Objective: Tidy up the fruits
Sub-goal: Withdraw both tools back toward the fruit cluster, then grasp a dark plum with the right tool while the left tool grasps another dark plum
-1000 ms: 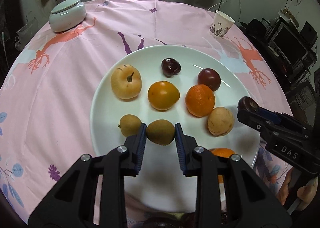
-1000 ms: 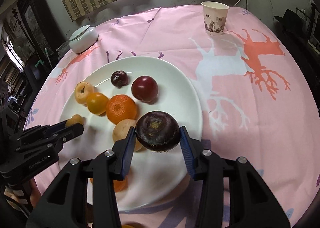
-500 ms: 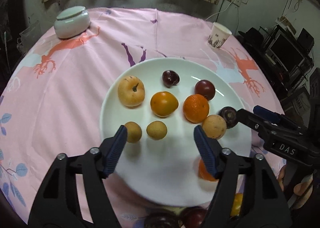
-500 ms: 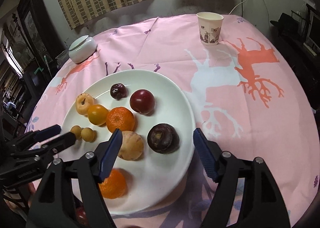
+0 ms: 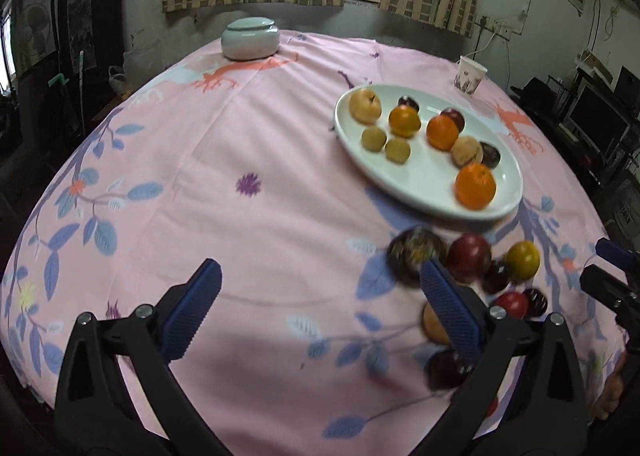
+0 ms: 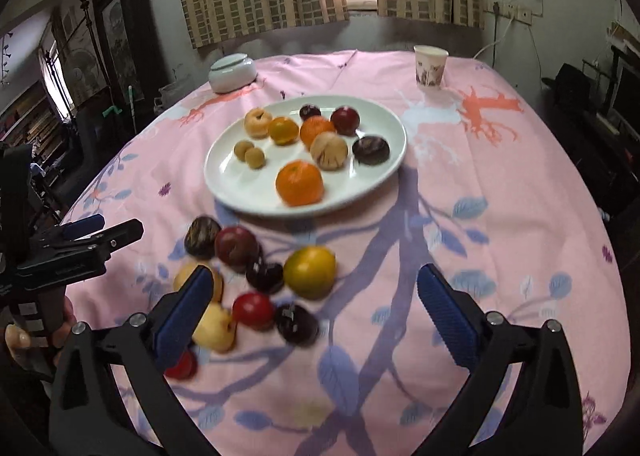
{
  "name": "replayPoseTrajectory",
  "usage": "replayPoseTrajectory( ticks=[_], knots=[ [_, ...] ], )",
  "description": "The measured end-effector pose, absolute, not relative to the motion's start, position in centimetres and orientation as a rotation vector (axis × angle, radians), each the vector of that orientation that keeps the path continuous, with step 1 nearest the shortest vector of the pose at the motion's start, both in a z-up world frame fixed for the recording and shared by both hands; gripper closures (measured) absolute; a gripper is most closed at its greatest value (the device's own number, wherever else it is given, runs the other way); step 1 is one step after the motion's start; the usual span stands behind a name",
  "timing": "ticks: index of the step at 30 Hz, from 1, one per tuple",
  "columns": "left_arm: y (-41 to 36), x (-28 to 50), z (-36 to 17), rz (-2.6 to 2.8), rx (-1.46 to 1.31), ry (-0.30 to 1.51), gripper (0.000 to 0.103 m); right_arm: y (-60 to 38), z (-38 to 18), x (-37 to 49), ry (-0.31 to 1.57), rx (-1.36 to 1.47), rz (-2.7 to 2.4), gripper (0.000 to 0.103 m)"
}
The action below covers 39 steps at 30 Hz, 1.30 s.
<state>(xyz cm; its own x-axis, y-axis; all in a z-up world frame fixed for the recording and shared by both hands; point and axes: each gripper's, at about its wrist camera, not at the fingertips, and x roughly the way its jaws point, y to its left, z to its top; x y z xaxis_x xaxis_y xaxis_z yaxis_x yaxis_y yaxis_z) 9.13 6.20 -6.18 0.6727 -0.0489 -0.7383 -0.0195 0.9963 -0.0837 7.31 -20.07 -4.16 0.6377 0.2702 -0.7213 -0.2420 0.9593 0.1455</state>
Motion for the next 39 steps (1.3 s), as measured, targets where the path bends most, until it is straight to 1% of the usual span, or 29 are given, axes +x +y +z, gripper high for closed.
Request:
replayPoseTrajectory(
  ticks=[5,11,13,15,17,22,24,25,26,34,39],
  knots=[
    [5.7,5.6,-7.7,-0.031,-0.037,0.850,0.002,-19.5,-6.8,5.0,0.912,-0.052,0.192,0.001],
    [4.6,4.0,-7.4,-0.069,-0.006,0.840,0.002,-17.6,-7.9,5.2,0.916,-0.138,0.205,0.001],
    [4.4,3.7,-7.5,-0.077,0.003,0.846,0.002,-17.4,-8.2,5.7,0.923,-0.157,0.199,0.010],
    [4.2,3.7,-7.6,-0.083,0.006,0.850,0.002,-17.6,-8.7,6.4,0.957,-0.152,0.192,0.036],
    [4.1,3.6,-7.7,-0.090,0.005,0.851,0.002,-17.7,-9.2,7.1,0.991,-0.141,0.195,0.045],
    [3.5,3.7,-7.9,-0.108,0.015,0.860,0.002,-16.7,-9.6,8.1,1.006,-0.164,0.225,0.046],
    [3.4,3.8,-8.0,-0.114,0.016,0.865,0.002,-16.3,-9.9,8.7,1.014,-0.155,0.258,0.066],
    [3.4,3.9,-8.1,-0.114,0.017,0.869,0.002,-16.2,-9.9,8.9,1.010,-0.148,0.266,0.068],
    [3.3,4.1,-8.2,-0.114,0.018,0.874,0.002,-15.9,-9.8,8.9,1.012,-0.149,0.276,0.075],
    [2.2,4.5,-8.6,-0.175,0.018,0.909,0.002,-17.8,-8.0,6.8,0.983,-0.044,0.293,0.075],
    [1.2,4.9,-8.6,-0.231,-0.020,0.943,0.002,-18.9,-7.9,5.7,0.983,-0.011,0.296,0.075]
  ],
)
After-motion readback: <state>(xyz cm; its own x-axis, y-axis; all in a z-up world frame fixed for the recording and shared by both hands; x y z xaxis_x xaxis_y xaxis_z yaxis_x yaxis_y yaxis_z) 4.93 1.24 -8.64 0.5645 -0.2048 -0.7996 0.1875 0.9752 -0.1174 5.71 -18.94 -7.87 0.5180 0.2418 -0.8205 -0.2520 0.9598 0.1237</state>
